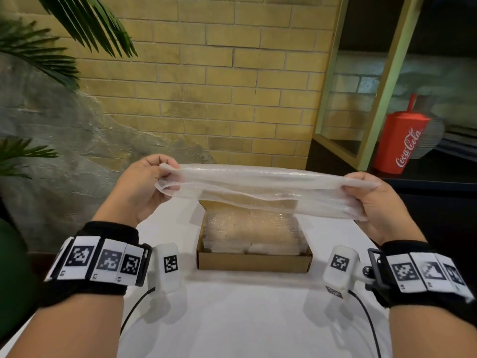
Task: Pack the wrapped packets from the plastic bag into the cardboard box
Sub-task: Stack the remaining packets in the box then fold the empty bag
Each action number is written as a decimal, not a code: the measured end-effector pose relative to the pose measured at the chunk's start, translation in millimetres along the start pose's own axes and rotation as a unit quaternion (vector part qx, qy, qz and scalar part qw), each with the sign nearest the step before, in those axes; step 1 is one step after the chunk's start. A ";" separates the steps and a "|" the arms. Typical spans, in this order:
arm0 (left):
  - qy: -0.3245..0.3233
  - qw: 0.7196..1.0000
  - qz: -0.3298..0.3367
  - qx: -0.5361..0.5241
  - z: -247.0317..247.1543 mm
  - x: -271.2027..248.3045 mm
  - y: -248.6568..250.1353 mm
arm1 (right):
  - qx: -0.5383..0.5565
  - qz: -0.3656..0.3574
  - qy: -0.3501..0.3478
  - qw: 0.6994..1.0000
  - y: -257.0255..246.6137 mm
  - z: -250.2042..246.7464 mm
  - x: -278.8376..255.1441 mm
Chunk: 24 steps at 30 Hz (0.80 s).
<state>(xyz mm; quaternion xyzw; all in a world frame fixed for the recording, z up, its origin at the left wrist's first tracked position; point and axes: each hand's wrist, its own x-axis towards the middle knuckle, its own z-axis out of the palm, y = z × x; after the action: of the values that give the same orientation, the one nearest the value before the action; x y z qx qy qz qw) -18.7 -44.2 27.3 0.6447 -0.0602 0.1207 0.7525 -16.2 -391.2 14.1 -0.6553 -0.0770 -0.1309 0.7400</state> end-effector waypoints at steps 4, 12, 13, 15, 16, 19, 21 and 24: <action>0.017 1.000 0.001 -0.021 2.5 -1.7 1.7 | 0.066 0.017 -0.009 0.998 -0.8 2.2 -3.6; -0.012 1.000 0.017 0.023 -0.9 -4.1 0.3 | 0.015 0.052 -0.018 0.998 0.1 0.0 0.1; -0.007 0.999 0.025 0.044 -1.0 -3.3 -1.9 | -0.030 0.037 -0.030 0.998 1.1 0.8 0.4; 0.015 0.998 0.035 0.054 -0.9 -2.0 -3.6 | -0.063 0.021 -0.063 0.996 4.3 -1.1 2.0; 0.025 0.997 0.040 0.054 -2.0 -1.4 -3.5 | -0.060 0.020 -0.065 0.996 4.0 -2.6 2.4; 0.044 0.996 0.058 0.047 -3.9 -0.2 -2.6 | -0.050 0.020 -0.080 0.995 4.9 -9.0 6.0; 0.047 0.995 0.065 0.055 -3.6 -0.2 -3.5 | -0.070 0.020 -0.072 0.995 5.9 -12.4 8.6; 0.051 0.995 0.056 0.063 -2.1 -0.3 -4.2 | -0.084 0.029 -0.069 0.994 2.2 -14.7 7.1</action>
<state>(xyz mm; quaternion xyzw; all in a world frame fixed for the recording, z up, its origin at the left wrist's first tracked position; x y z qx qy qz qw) -18.0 -42.7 22.8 0.6795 -0.0499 0.1992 0.7043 -9.6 -406.1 12.1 -0.7245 -0.0975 -0.0702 0.6788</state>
